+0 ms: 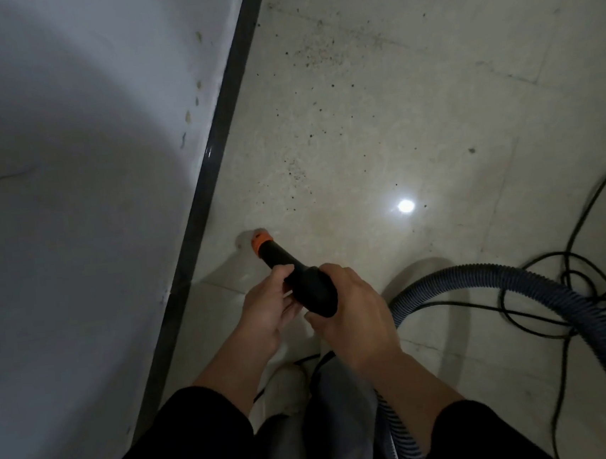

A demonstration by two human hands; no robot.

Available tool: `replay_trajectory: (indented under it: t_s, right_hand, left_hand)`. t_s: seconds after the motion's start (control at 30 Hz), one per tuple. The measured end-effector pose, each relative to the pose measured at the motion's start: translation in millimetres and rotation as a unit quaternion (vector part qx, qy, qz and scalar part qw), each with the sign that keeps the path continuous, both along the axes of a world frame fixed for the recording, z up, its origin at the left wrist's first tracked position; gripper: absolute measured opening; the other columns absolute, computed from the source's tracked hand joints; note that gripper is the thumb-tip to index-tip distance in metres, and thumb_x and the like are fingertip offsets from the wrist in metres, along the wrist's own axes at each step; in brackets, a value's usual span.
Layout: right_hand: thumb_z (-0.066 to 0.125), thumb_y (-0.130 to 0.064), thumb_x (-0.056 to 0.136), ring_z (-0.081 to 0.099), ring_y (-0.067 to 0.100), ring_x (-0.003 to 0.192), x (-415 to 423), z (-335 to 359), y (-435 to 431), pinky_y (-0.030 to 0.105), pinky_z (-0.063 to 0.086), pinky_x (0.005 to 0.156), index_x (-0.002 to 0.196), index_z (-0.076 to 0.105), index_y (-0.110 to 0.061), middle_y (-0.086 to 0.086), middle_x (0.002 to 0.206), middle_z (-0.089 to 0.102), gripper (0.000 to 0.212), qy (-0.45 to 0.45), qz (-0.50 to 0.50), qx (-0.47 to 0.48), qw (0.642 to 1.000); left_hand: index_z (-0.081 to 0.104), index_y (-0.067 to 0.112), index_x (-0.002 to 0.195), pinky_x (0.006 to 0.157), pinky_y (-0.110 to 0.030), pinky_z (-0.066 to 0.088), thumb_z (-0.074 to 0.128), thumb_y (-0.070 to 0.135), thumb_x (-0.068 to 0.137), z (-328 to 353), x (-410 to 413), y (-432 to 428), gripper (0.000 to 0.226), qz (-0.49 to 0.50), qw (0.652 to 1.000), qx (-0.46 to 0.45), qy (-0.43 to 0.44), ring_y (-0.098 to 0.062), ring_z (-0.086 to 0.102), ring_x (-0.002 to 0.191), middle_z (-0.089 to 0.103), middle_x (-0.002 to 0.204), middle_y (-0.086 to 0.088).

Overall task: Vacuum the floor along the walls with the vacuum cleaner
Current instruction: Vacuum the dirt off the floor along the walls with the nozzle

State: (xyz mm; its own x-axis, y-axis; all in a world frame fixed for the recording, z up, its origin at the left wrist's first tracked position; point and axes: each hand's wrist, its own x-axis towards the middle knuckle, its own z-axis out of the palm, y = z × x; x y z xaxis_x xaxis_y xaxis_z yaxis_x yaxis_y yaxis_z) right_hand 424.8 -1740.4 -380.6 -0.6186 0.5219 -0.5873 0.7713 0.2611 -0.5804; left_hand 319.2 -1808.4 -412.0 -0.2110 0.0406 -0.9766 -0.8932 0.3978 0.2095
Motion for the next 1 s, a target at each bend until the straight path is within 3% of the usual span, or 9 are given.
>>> replay_trajectory:
  t_s: [0.27,0.53,0.8,1.0]
  right_hand:
    - [0.074,-0.02,0.081,0.058,0.021,0.099,-5,2,26,0.036,0.052,0.082,0.128,0.052,-0.021,0.0,0.115,0.059,0.052,0.008,-0.004,-0.006,1.0]
    - [0.074,-0.021,0.082,0.059,0.021,0.096,-24,0,47,0.034,0.051,0.079,0.126,0.053,-0.019,0.001,0.114,0.059,0.049,0.022,-0.019,-0.009,1.0]
    - [0.076,-0.021,0.079,0.058,0.021,0.096,-50,-8,46,0.034,0.051,0.079,0.127,0.053,-0.02,0.0,0.114,0.059,0.053,0.033,-0.023,0.006,0.999]
    - [0.074,-0.022,0.081,0.056,0.019,0.095,-60,-13,44,0.034,0.051,0.078,0.128,0.051,-0.023,-0.002,0.114,0.057,0.053,0.034,-0.026,0.017,0.999]
  left_hand:
    - [0.058,0.011,0.114,0.074,-0.025,0.055,0.061,0.024,0.096,6,-4,23,0.023,0.017,1.0,0.017,-0.002,-0.017,0.067,0.091,0.069,0.102,-0.009]
    - [0.06,0.006,0.12,0.087,-0.03,0.055,0.062,0.024,0.095,-2,-25,43,0.03,0.023,0.999,0.036,0.003,-0.017,0.067,0.095,0.069,0.104,-0.008]
    - [0.059,0.008,0.12,0.065,-0.018,0.057,0.06,0.024,0.096,-2,-54,46,0.029,0.011,0.999,0.032,0.011,-0.013,0.067,0.091,0.069,0.103,-0.008]
    - [0.057,0.006,0.131,0.075,-0.023,0.056,0.06,0.026,0.096,-4,-66,47,0.04,0.004,0.999,0.035,0.006,-0.014,0.068,0.094,0.07,0.109,-0.009]
